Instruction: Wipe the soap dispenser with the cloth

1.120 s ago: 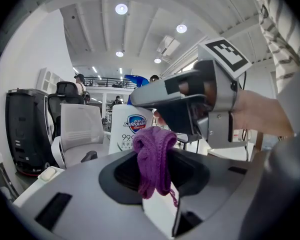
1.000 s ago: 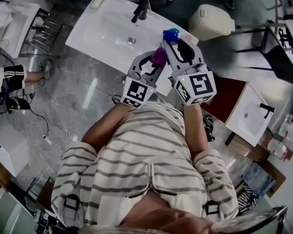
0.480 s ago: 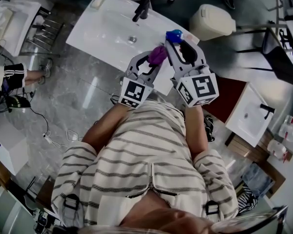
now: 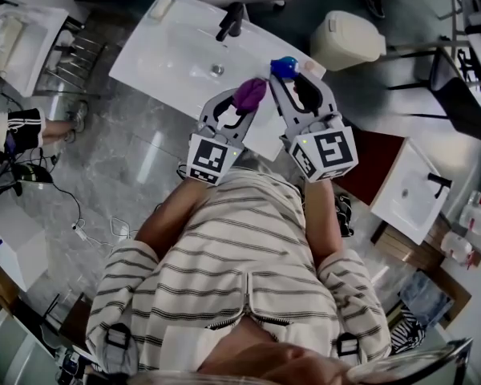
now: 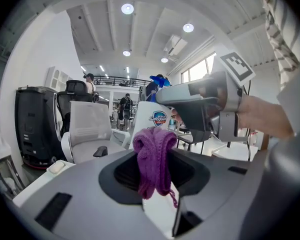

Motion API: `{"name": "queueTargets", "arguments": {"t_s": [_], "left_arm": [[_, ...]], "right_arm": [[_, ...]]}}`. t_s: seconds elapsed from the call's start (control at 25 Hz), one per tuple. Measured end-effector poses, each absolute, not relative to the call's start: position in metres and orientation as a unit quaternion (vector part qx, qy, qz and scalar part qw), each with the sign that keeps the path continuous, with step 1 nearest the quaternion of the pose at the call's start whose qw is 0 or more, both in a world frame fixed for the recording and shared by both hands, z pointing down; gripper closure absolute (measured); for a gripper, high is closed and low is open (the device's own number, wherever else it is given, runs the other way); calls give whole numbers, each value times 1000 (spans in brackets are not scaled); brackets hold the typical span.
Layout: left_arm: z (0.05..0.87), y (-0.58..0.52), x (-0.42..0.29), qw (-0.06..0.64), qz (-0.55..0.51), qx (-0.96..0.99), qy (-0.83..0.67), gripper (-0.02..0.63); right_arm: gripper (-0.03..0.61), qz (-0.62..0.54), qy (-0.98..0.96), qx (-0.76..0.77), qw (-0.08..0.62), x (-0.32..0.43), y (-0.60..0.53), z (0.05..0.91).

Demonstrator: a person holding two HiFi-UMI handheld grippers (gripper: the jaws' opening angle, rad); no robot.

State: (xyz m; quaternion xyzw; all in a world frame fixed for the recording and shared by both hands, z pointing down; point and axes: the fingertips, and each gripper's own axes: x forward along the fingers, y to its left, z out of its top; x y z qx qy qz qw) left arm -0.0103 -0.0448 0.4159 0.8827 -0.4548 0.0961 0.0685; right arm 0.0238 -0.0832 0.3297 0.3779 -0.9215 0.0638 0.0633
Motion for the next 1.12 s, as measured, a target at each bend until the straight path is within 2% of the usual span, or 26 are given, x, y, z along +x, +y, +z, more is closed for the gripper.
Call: {"name": "queueTargets", "arguments": {"t_s": [0.44, 1.12], "left_arm": [[397, -45, -25, 72, 76, 884, -456, 483], [375, -55, -34, 48, 84, 922, -375, 482]], "right_arm": [[445, 49, -929, 360, 68, 27, -76, 325], [445, 39, -946, 309, 88, 29, -57, 327]]}}
